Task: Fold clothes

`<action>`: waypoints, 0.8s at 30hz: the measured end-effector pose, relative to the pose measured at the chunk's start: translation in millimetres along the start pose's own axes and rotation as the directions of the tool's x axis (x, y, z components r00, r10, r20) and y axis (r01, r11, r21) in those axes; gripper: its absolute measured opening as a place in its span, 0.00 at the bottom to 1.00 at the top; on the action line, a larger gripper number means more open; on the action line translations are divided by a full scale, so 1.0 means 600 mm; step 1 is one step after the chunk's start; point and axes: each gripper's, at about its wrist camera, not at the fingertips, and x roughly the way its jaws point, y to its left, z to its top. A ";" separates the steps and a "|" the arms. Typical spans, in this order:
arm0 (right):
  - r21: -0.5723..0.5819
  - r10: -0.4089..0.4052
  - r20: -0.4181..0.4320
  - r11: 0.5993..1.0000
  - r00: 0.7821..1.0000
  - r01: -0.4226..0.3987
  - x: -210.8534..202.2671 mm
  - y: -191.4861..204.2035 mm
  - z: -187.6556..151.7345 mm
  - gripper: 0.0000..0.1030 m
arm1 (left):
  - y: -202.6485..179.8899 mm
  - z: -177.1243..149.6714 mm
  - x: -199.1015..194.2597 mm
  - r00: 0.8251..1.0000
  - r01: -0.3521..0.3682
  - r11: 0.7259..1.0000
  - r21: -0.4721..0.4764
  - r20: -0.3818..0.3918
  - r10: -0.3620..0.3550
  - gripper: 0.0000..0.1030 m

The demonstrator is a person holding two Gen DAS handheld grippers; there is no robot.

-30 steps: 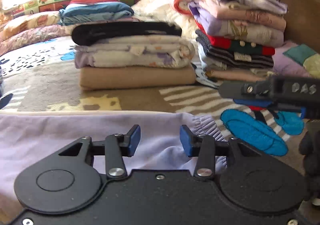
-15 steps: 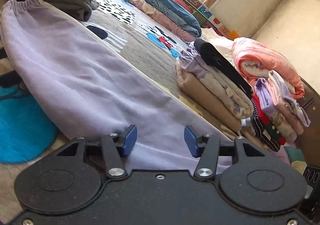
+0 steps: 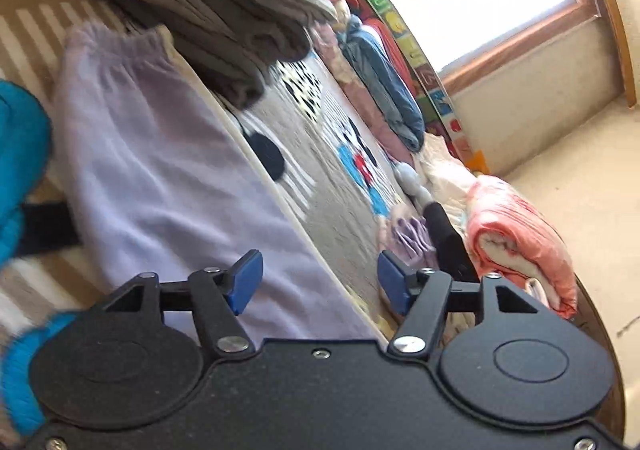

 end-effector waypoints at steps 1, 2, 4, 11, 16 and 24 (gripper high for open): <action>-0.005 0.002 0.006 1.000 1.000 -0.002 0.000 0.001 0.001 0.45 | -0.002 0.001 0.019 1.000 -0.003 1.000 0.006 -0.023 0.003 0.63; -0.001 0.001 0.002 1.000 1.000 -0.001 0.002 -0.001 0.001 0.45 | -0.002 0.005 0.038 0.999 -0.016 1.000 0.018 -0.037 0.016 0.63; 0.009 -0.007 -0.013 1.000 1.000 0.008 0.008 -0.006 0.000 0.45 | 0.006 0.022 0.070 0.998 -0.040 0.999 0.017 -0.057 0.041 0.63; 0.017 0.005 -0.027 1.000 1.000 -0.004 0.013 -0.015 -0.002 0.45 | 0.083 0.158 0.060 0.996 -0.066 0.989 -0.132 0.049 0.073 0.64; 0.021 0.012 -0.031 1.000 0.999 -0.011 0.016 -0.019 -0.003 0.45 | 0.129 0.225 0.046 0.995 -0.042 0.975 -0.216 0.083 0.062 0.64; 0.027 0.013 -0.028 1.000 1.000 -0.013 0.016 -0.019 -0.001 0.45 | 0.099 0.206 -0.053 0.985 0.048 0.987 -0.155 0.174 -0.020 0.75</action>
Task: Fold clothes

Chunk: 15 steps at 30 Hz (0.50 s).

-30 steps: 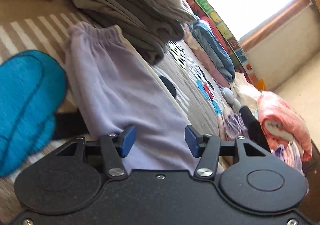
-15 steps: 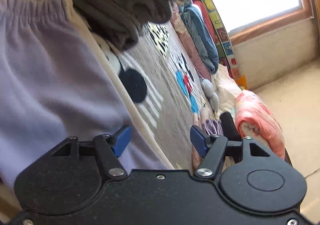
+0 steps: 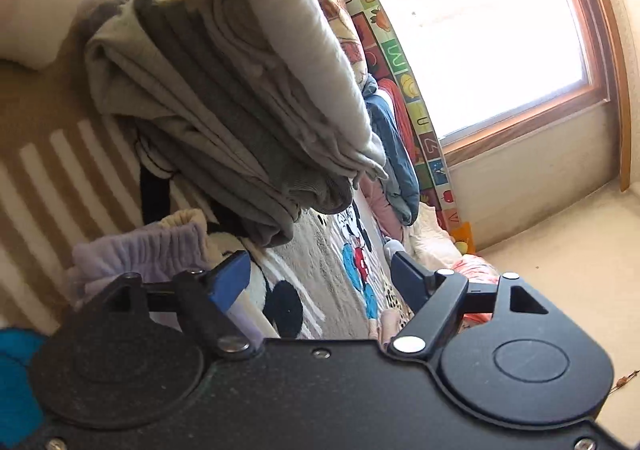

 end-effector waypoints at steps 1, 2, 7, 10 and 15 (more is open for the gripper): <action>0.000 0.001 0.003 1.000 1.000 -0.001 -0.001 0.000 0.001 0.45 | 0.001 -0.005 -0.018 1.000 -0.004 1.000 0.003 0.013 0.004 0.75; 0.001 0.005 0.009 1.000 1.000 -0.005 -0.004 0.001 0.001 0.46 | 0.001 -0.012 -0.037 1.000 -0.013 1.000 0.007 0.028 0.013 0.75; 0.049 0.044 0.074 0.998 0.996 -0.048 -0.026 -0.006 0.010 0.50 | 0.010 -0.050 -0.113 0.991 -0.107 0.994 0.024 0.084 0.105 0.75; 0.057 0.042 0.109 0.997 0.993 -0.049 -0.041 -0.008 0.015 0.51 | 0.022 -0.072 -0.129 0.982 -0.179 0.983 0.031 0.071 0.176 0.75; 0.064 0.005 0.110 0.998 0.994 -0.012 -0.047 -0.018 0.014 0.51 | 0.044 -0.077 -0.103 0.958 -0.285 0.958 0.015 0.035 0.284 0.75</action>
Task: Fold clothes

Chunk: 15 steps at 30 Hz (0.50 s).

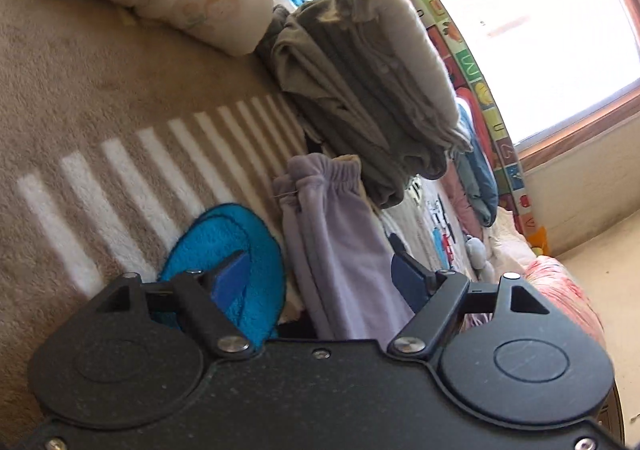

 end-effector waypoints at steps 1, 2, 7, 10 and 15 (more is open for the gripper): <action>0.000 -0.006 -0.003 1.000 1.000 0.006 0.001 -0.001 -0.001 0.51 | -0.002 0.003 0.008 1.000 -0.003 1.000 -0.002 -0.003 0.003 0.75; 0.000 -0.012 -0.006 1.000 1.000 0.012 0.001 -0.003 -0.001 0.51 | -0.002 0.007 0.017 1.000 -0.004 1.000 -0.007 -0.009 0.004 0.75; -0.013 -0.024 -0.027 1.000 0.999 0.023 0.017 -0.003 -0.005 0.51 | -0.006 0.027 0.058 1.000 -0.014 1.000 -0.009 -0.011 0.014 0.74; -0.026 -0.029 -0.038 0.999 0.999 0.028 0.027 -0.002 -0.008 0.51 | -0.006 0.035 0.074 1.000 0.002 1.000 0.015 -0.003 -0.001 0.73; -0.037 -0.033 -0.045 0.999 0.998 0.031 0.037 -0.003 -0.011 0.51 | -0.005 0.043 0.089 1.000 0.025 0.999 0.045 0.004 -0.025 0.73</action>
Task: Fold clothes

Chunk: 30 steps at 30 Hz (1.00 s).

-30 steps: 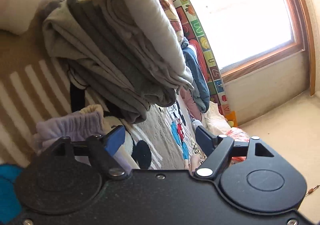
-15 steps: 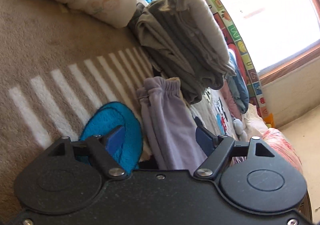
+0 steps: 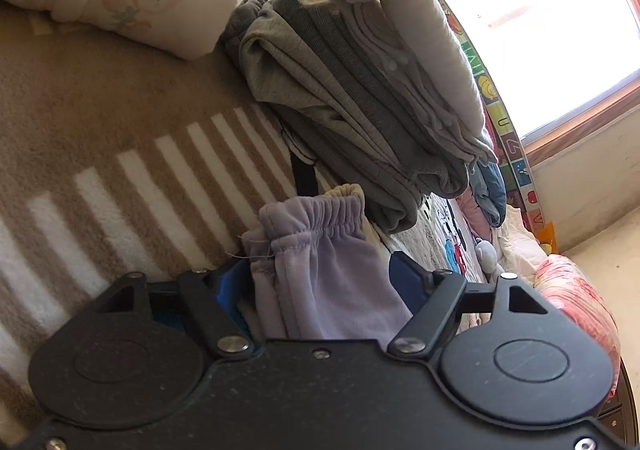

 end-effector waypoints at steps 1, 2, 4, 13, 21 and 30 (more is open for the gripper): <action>-0.002 -0.001 0.000 1.000 1.000 0.001 0.001 0.000 0.000 0.51 | -0.001 0.001 0.003 1.000 0.001 1.000 0.006 0.001 -0.001 0.72; -0.003 -0.002 0.000 1.000 1.000 0.002 0.002 0.001 0.000 0.51 | -0.003 0.002 0.005 1.000 0.000 1.000 0.011 0.002 0.000 0.70; -0.007 -0.004 0.000 1.000 1.000 0.004 0.003 0.002 -0.001 0.51 | -0.009 0.002 0.008 1.000 -0.006 1.000 0.024 0.001 0.006 0.69; -0.001 0.001 0.007 1.000 1.000 -0.001 0.000 0.001 0.000 0.51 | -0.038 0.003 -0.008 1.000 -0.025 0.999 0.035 -0.007 0.025 0.13; 0.149 0.110 0.105 0.981 0.988 -0.125 -0.031 -0.032 0.008 0.51 | -0.180 -0.048 -0.088 0.997 0.036 0.976 0.215 0.060 -0.050 0.13; 0.213 0.158 0.218 0.955 0.963 -0.205 -0.095 -0.064 0.007 0.51 | -0.353 -0.176 -0.129 0.988 0.074 0.875 0.479 0.085 -0.130 0.13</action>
